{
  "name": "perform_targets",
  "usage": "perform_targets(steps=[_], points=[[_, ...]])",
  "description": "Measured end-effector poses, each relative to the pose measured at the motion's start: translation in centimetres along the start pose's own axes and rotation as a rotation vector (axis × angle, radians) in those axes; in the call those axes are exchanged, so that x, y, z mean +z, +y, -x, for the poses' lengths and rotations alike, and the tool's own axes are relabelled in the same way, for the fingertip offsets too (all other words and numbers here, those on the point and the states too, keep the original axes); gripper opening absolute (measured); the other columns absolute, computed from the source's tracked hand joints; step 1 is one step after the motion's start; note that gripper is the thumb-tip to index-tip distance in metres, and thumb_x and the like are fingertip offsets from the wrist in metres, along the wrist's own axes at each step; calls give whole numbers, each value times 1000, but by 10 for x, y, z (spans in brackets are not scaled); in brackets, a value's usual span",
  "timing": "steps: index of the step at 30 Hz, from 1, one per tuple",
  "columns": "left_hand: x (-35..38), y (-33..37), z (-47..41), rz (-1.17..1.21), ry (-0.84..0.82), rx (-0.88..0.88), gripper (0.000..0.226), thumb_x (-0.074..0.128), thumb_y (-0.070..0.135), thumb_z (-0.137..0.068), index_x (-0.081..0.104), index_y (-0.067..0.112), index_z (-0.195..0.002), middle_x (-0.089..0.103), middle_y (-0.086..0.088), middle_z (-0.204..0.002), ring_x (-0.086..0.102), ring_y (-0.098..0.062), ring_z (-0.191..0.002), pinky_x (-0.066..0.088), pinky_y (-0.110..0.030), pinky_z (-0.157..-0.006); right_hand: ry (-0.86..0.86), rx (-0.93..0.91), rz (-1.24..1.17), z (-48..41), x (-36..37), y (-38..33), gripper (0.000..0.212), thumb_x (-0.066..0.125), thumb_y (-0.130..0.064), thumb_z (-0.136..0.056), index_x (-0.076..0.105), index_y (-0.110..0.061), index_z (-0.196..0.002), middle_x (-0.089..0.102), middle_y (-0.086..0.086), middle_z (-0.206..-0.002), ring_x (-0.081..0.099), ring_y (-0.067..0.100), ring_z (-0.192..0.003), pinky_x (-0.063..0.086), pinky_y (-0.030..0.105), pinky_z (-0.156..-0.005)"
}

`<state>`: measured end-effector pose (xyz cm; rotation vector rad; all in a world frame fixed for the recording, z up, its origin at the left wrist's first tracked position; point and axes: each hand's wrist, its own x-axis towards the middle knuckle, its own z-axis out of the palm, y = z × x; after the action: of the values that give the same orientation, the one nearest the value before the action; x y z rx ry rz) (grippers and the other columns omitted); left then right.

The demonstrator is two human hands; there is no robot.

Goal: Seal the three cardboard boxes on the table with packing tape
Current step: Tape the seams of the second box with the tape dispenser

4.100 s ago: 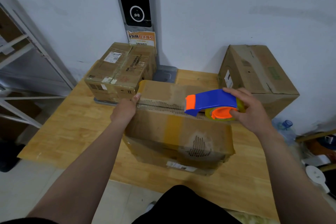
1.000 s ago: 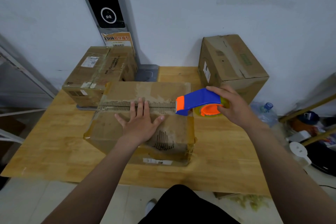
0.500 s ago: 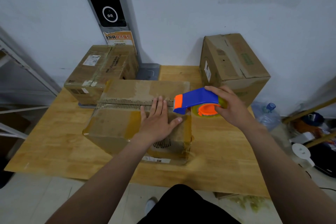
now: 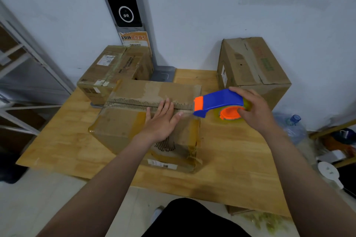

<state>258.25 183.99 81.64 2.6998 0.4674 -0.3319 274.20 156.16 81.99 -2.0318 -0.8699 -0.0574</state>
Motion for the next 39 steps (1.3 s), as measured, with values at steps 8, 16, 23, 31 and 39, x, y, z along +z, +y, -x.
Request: perform_targets(steps=[8, 16, 23, 31, 39], points=[[4, 3, 2, -100, 7, 0, 97, -6, 82, -85, -10, 25, -163, -27, 12, -165, -27, -5, -150, -19, -56, -121, -24, 41, 66, 20, -11, 22, 99, 65, 16, -72, 48, -54, -140, 47, -7, -116, 53, 15, -107, 48, 36, -91], [12, 19, 0, -147, 17, -79, 96, 1, 84, -88, -15, 24, -161, -33, 7, -164, -33, -17, -150, -19, -68, -115, -45, 44, 115, 20, -8, 15, 93, 64, 13, -77, 47, -51, -142, 46, -8, -118, 51, 16, -107, 50, 38, -89], [29, 68, -7, -169, -27, 94, 96, 6, 84, -89, -13, 26, -162, -29, 8, -166, -31, -18, -151, -16, -66, -119, -62, 62, 103, 18, -10, 13, 91, 63, 12, -78, 47, -51, -142, 46, -3, -117, 51, 16, -104, 48, 33, -82], [28, 70, -6, -193, -46, 84, 87, 36, 60, -103, -17, 22, -161, -34, 6, -164, -33, -20, -150, -16, -66, -119, -79, 67, 61, 23, -15, 24, 94, 64, 10, -80, 43, -59, -140, 45, -6, -119, 51, 8, -104, 49, 31, -82], [26, 72, -3, -223, -76, 77, 79, 33, 41, -106, -21, 22, -160, -35, 7, -163, -34, -20, -150, -15, -68, -117, 0, 85, 18, 39, -28, 46, 96, 65, 15, -75, 46, -54, -140, 47, -23, -122, 51, 0, -114, 45, 24, -94]])
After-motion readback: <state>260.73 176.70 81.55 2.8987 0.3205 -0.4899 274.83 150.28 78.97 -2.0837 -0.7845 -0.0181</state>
